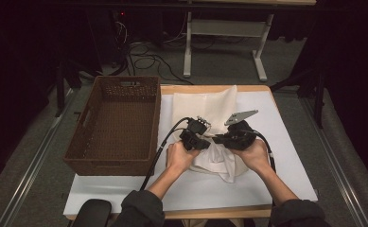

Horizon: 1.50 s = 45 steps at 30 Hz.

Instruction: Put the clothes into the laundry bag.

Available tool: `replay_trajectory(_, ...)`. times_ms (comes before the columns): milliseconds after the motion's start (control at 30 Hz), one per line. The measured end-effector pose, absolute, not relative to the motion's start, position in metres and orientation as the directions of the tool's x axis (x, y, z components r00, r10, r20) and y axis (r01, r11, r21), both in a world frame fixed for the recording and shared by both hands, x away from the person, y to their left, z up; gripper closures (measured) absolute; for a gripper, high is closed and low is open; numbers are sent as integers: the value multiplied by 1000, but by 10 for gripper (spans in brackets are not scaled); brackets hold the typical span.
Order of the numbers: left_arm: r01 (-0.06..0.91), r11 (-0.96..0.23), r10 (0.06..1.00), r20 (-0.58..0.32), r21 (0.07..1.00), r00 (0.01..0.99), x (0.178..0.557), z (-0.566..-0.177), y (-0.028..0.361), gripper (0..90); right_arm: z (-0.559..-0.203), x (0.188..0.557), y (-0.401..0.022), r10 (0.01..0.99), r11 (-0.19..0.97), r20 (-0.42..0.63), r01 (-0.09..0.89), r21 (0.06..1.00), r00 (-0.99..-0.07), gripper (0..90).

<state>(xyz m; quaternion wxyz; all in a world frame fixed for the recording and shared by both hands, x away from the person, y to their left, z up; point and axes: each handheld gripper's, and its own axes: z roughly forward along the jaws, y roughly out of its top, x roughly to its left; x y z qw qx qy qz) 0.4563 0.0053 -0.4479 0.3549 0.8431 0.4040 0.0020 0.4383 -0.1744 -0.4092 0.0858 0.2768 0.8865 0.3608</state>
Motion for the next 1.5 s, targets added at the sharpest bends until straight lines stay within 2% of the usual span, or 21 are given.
replay_trajectory(67,688,-390,699,-289,612,654,462,-452,4,890,-410,438,-176,553,590,47,431,682,-832,873)
replay_trajectory(200,686,-412,714,-255,599,652,466,-457,1,871,-411,438,-176,557,600,44,439,669,-829,872)
replay_trajectory(400,669,-502,710,-181,548,681,455,-445,6,640,-414,440,-175,557,600,41,437,670,-829,872)
replay_trajectory(533,674,-513,725,-152,532,672,446,-431,20,539,-413,441,-176,564,594,45,443,672,-824,871)
replay_trajectory(700,698,-497,782,-83,516,618,445,-422,35,483,-414,443,-177,570,593,38,443,673,-821,870)
replay_trajectory(867,708,-508,805,-21,491,593,448,-427,34,448,-415,443,-177,578,592,37,450,668,-815,869)
replay_trajectory(967,743,-509,812,-43,434,581,455,-437,30,422,-415,444,-178,579,595,33,450,666,-815,869)
replay_trajectory(1100,784,-475,829,-96,400,551,467,-454,32,430,-414,443,-178,578,595,34,449,667,-815,869)
replay_trajectory(1167,783,-456,830,-117,422,546,469,-458,33,459,-415,444,-179,577,595,34,449,667,-816,869)
replay_trajectory(1200,784,-444,828,-135,433,544,469,-460,33,496,-415,444,-179,577,595,35,448,667,-816,868)
replay_trajectory(1233,781,-442,820,-154,440,551,469,-461,34,574,-415,444,-179,580,592,38,453,667,-814,868)
replay_trajectory(1333,750,-462,800,-142,473,583,464,-457,33,757,-414,444,-179,579,591,38,451,668,-814,868)
replay_trajectory(1400,730,-466,786,-145,499,601,460,-451,34,803,-414,444,-179,579,588,39,450,671,-814,869)
replay_trajectory(1500,683,-493,745,-143,540,651,451,-443,31,821,-414,445,-179,582,580,44,452,678,-812,869)
